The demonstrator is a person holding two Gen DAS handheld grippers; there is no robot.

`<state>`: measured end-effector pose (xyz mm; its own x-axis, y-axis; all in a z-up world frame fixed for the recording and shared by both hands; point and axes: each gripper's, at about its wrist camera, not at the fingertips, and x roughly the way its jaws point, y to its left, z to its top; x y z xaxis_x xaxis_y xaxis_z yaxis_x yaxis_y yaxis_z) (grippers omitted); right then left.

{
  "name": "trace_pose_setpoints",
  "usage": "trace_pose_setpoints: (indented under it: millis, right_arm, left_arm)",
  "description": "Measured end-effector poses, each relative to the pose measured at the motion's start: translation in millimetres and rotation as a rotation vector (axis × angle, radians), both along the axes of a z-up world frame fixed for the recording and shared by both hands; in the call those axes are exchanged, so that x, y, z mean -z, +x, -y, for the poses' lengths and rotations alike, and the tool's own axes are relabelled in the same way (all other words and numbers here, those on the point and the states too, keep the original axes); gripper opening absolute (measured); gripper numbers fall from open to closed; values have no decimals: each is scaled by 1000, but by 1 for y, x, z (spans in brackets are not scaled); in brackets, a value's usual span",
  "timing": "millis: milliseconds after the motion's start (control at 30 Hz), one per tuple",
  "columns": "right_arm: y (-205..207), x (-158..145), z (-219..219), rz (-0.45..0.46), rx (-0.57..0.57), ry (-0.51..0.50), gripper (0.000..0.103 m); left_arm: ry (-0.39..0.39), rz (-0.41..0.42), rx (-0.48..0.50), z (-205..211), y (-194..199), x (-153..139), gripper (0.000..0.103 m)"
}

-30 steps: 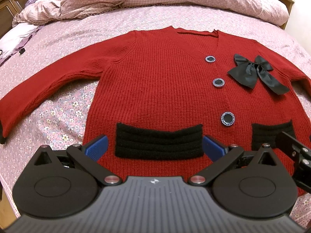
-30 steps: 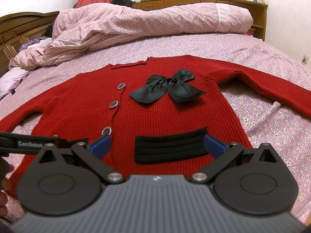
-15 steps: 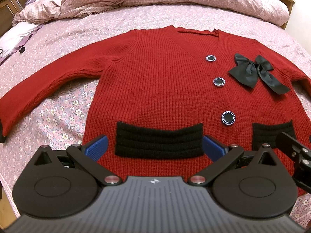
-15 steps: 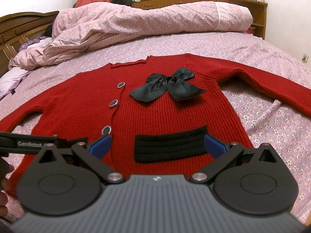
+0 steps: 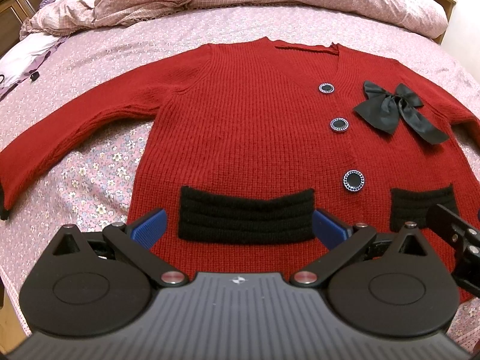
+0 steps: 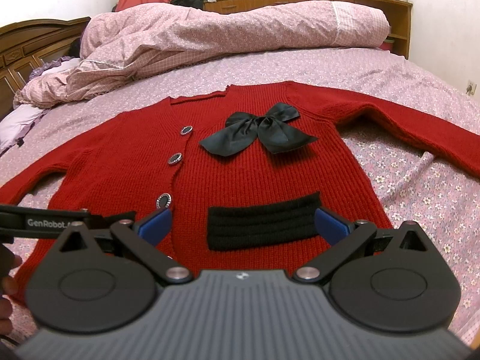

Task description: Fold small clothes

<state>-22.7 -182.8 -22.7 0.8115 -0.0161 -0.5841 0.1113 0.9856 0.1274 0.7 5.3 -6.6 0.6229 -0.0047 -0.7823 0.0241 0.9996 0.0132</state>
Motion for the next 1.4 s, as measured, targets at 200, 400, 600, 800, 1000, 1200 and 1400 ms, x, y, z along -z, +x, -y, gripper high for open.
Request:
trace_pose_setpoints:
  millis: [200,400,600,800,1000,1200,1400]
  right_arm:
    - [0,0,2,2,9,11,103]
    - [1,-3,10,7,19,29,103]
    - [7,-9,26,15,32,76,103]
    - [15,-11,45,6,50,123,103]
    - [19,-15,73,22,118,150,103]
    - [24,-9,117,12,245,221,103]
    - [27,-1,170,27,404,253,103]
  left_arm:
    - [1,-9,-4,-3,0,3,103]
    - [6,-7,-2,-2,4,0,103]
    - [21,-2,16,-2,16,-4,103]
    - [41,4,53,6,30,-12,103]
    - [7,-9,73,12,47,-19,103]
    - [29,-31,86,23,70,-13,103]
    - [27,-42,91,33,92,-8,103]
